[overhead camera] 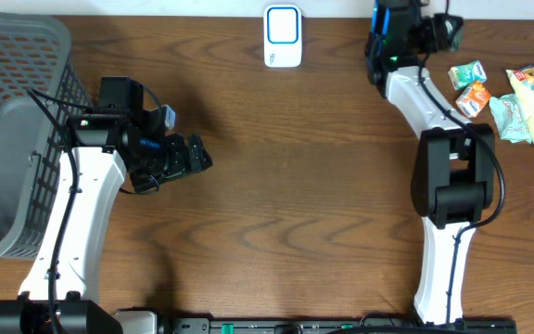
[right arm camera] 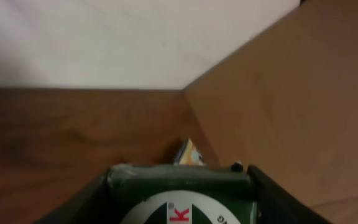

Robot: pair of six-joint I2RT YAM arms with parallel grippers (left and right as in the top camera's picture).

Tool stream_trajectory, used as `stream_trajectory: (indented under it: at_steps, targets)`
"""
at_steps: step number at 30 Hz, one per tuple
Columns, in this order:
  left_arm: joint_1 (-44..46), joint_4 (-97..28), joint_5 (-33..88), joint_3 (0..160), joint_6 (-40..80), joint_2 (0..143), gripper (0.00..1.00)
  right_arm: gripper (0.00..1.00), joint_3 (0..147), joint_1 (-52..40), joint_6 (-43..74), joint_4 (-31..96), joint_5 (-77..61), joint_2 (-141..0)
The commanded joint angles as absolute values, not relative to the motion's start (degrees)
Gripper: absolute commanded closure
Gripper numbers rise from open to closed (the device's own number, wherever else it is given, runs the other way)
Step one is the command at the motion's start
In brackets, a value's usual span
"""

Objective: Scan the item barcode
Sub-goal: 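Carry the tin to the right table edge and open the gripper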

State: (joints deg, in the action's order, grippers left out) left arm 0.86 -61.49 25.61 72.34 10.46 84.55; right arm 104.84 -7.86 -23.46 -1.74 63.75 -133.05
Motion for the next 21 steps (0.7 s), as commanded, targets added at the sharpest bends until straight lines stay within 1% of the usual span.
stream_trajectory:
  at_steps: [1, 5, 9, 14, 17, 21]
  targets:
    - [1.0, -61.6, 25.9, 72.2, 9.7, 85.0, 0.02, 0.7, 105.0, -6.5, -12.3, 3.9, 63.4, -131.9]
    - [1.0, -61.6, 25.9, 72.2, 9.7, 85.0, 0.02, 0.69, 105.0, -3.9, -3.2, 15.4, 54.1, -130.3]
    - [1.0, -61.6, 25.9, 72.2, 9.7, 85.0, 0.02, 0.68, 105.0, 0.0, 5.7, 20.9, 49.5, -128.1]
    - [1.0, -61.6, 25.9, 72.2, 9.7, 85.0, 0.03, 0.66, 105.0, 5.6, 9.5, 24.7, 40.8, -125.3]
    - [1.0, -61.6, 25.9, 72.2, 9.7, 85.0, 0.02, 0.59, 105.0, 9.0, 11.7, 27.2, 36.1, -124.6]
    - [1.0, -61.6, 25.9, 72.2, 9.7, 85.0, 0.02, 0.54, 105.0, 12.4, 12.4, 29.5, 30.7, -124.6]
